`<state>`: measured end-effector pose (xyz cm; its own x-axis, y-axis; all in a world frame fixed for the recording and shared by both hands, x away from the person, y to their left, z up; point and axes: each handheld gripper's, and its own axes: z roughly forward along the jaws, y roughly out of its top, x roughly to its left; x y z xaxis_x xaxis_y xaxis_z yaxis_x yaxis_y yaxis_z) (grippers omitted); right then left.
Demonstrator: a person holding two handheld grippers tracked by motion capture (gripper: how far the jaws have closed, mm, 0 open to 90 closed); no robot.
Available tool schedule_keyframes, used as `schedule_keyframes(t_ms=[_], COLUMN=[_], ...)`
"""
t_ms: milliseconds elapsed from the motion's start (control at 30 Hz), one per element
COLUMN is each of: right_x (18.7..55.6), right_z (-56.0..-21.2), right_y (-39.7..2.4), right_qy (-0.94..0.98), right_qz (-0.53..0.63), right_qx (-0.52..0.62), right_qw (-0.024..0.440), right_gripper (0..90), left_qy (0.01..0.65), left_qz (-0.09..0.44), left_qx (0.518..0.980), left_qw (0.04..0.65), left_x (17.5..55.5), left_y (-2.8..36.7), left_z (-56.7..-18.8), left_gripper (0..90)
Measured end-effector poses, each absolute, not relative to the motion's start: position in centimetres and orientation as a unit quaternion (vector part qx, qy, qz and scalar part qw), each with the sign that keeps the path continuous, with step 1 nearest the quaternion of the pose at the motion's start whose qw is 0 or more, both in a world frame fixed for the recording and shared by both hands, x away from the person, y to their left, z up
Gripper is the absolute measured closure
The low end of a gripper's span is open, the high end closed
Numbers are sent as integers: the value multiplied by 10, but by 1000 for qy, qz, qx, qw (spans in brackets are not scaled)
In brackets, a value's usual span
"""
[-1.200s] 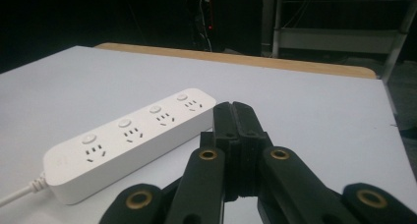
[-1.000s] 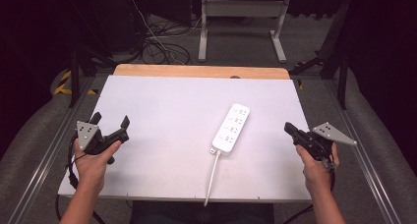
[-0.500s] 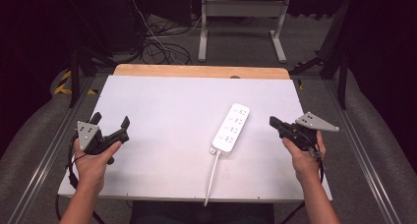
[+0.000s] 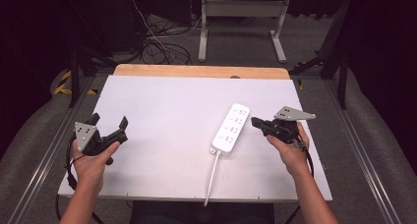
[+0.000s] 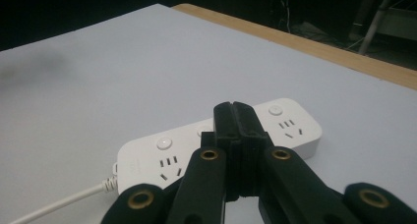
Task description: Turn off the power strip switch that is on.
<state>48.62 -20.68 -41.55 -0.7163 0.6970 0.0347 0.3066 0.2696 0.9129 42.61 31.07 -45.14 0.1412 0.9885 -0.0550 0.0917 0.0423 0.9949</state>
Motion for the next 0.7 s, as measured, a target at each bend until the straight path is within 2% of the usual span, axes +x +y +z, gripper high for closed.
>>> schedule_keyframes(t_ms=[700], right_x=[506], right_z=[-422], right_y=[-169], right_qy=[810], right_qz=[483], right_qx=[290], right_qw=[164], right_gripper=[900], left_qy=[492], left_qz=[432], left_qx=[552], left_qw=[516], left_x=[425], left_y=[311], left_z=[-452], left_gripper=[55])
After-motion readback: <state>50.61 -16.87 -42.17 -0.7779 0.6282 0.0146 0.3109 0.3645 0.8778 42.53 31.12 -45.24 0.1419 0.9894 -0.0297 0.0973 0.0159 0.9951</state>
